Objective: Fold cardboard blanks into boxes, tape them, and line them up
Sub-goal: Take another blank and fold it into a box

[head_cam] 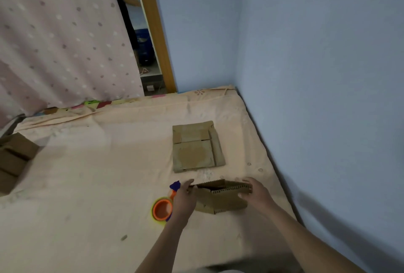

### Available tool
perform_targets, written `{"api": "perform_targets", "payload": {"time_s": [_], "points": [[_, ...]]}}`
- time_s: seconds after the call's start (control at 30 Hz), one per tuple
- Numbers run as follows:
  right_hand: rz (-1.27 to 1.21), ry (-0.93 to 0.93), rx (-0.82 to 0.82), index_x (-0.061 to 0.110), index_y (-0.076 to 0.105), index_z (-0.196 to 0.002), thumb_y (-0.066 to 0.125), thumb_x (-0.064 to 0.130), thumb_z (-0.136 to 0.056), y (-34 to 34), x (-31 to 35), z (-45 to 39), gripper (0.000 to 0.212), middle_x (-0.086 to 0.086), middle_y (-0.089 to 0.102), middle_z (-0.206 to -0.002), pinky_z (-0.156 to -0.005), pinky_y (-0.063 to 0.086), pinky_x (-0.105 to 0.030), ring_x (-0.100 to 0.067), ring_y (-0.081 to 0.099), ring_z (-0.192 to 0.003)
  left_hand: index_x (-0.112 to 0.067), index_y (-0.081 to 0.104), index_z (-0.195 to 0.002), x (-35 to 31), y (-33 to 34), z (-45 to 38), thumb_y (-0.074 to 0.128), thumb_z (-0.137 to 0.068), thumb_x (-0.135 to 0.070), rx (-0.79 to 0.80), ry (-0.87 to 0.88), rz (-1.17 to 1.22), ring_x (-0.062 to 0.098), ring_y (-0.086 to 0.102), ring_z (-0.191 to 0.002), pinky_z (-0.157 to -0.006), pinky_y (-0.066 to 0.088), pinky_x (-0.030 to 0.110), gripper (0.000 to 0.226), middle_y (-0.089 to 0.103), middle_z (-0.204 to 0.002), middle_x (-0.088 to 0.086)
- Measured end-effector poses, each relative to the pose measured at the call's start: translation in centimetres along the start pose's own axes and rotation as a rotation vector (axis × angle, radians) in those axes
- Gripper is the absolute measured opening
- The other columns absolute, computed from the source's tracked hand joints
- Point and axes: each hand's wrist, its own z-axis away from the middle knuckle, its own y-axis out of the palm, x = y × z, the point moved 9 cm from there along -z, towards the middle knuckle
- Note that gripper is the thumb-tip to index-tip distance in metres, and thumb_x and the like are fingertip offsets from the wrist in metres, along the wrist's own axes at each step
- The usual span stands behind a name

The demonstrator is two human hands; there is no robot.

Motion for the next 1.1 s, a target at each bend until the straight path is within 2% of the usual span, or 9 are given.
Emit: {"api": "perform_targets", "payload": {"time_s": [0.13, 0.3, 0.43, 0.53, 0.63, 0.77, 0.9, 1.0, 1.1], "points": [[-0.019, 0.066, 0.026, 0.017, 0.053, -0.137, 0.075, 0.017, -0.087, 1.1, -1.4, 0.0, 0.055, -0.001, 0.062, -0.129, -0.102, 0.049, -0.034, -0.021, 0.058, -0.121, -0.027, 0.039, -0.148, 1.8, 0.6, 0.1, 0.05, -0.101, -0.042, 0.005, -0.073, 0.104, 0.022, 0.043, -0.132, -0.094, 0.036, 0.029, 0.051, 0.045, -0.143, -0.004], [-0.12, 0.072, 0.053, 0.02, 0.056, -0.133, 0.076, 0.021, -0.087, 2.5, -0.7, 0.1, 0.051, 0.002, 0.064, -0.125, -0.102, 0.05, -0.039, -0.019, 0.058, -0.119, -0.031, 0.046, -0.144, 3.5, 1.8, -0.3, 0.055, -0.095, -0.053, 0.068, -0.178, 0.309, 0.019, 0.044, -0.131, -0.112, 0.037, 0.041, 0.054, 0.05, -0.14, -0.002], [-0.189, 0.082, 0.084, 0.024, 0.059, -0.123, 0.077, 0.025, -0.086, 3.8, 0.0, 0.4, 0.041, 0.005, 0.066, -0.119, -0.1, 0.053, -0.042, -0.017, 0.06, -0.116, -0.036, 0.053, -0.133, 3.8, 2.6, -0.8, 0.06, -0.075, -0.071, 0.098, -0.178, 0.386, 0.016, 0.051, -0.126, -0.112, 0.039, 0.046, 0.068, 0.058, -0.133, -0.004], [-0.267, 0.056, 0.101, 0.027, 0.056, -0.129, 0.077, 0.024, -0.086, 4.3, 1.2, 0.9, 0.048, 0.007, 0.064, -0.123, -0.103, 0.051, -0.04, -0.014, 0.058, -0.118, -0.029, 0.055, -0.132, 3.0, 2.8, -0.3, 0.055, -0.093, -0.053, 0.126, -0.157, 0.415, 0.015, 0.058, -0.116, -0.102, 0.046, 0.037, 0.046, 0.064, -0.122, -0.003], [-0.358, 0.041, 0.114, 0.034, 0.052, -0.128, 0.076, 0.026, -0.088, 4.1, 1.9, 1.7, 0.047, 0.009, 0.062, -0.121, -0.103, 0.05, -0.038, -0.012, 0.058, -0.116, -0.031, 0.049, -0.133, 1.8, 2.9, 0.2, 0.045, -0.104, -0.039, 0.15, -0.137, 0.382, 0.006, 0.052, -0.11, -0.086, 0.043, 0.023, 0.03, 0.053, -0.127, -0.01], [-0.366, 0.073, 0.146, 0.025, 0.064, -0.123, 0.066, 0.045, -0.093, 3.9, 0.5, 2.8, 0.036, 0.01, 0.067, -0.111, -0.091, 0.051, -0.027, -0.007, 0.061, -0.104, -0.041, 0.034, -0.15, 2.9, 3.2, 0.5, 0.041, -0.103, -0.048, 0.167, -0.109, 0.315, 0.016, 0.036, -0.138, -0.113, 0.037, 0.039, 0.048, 0.037, -0.15, -0.007], [-0.502, 0.215, 0.112, 0.025, 0.064, -0.102, 0.053, 0.041, -0.102, 4.0, -1.6, 3.4, 0.019, 0.002, 0.068, -0.107, -0.101, 0.052, -0.041, -0.017, 0.064, -0.105, -0.041, 0.044, -0.144, 4.7, 3.1, 0.7, 0.044, -0.095, -0.063, 0.122, -0.138, 0.367, 0.017, 0.044, -0.134, -0.112, 0.04, 0.044, 0.053, 0.047, -0.147, -0.004], [-0.429, 0.224, 0.063, 0.023, 0.064, -0.099, 0.051, 0.029, -0.104, 3.7, -1.9, 3.2, 0.015, -0.004, 0.068, -0.109, -0.092, 0.058, -0.043, -0.023, 0.068, -0.1, -0.03, 0.047, -0.144, 5.3, 2.9, 0.9, 0.046, -0.103, -0.041, 0.117, -0.2, 0.532, 0.019, 0.049, -0.129, -0.11, 0.042, 0.042, 0.043, 0.054, -0.139, -0.003], [-0.396, 0.212, 0.061, 0.02, 0.065, -0.111, 0.057, 0.025, -0.102, 3.8, -2.2, 2.8, 0.013, -0.005, 0.069, -0.112, -0.086, 0.061, -0.043, -0.024, 0.07, -0.099, -0.025, 0.05, -0.143, 5.9, 2.9, 0.9, 0.047, -0.103, -0.027, 0.147, -0.213, 0.451, 0.019, 0.055, -0.125, -0.11, 0.044, 0.043, 0.04, 0.059, -0.136, 0.0]]}}
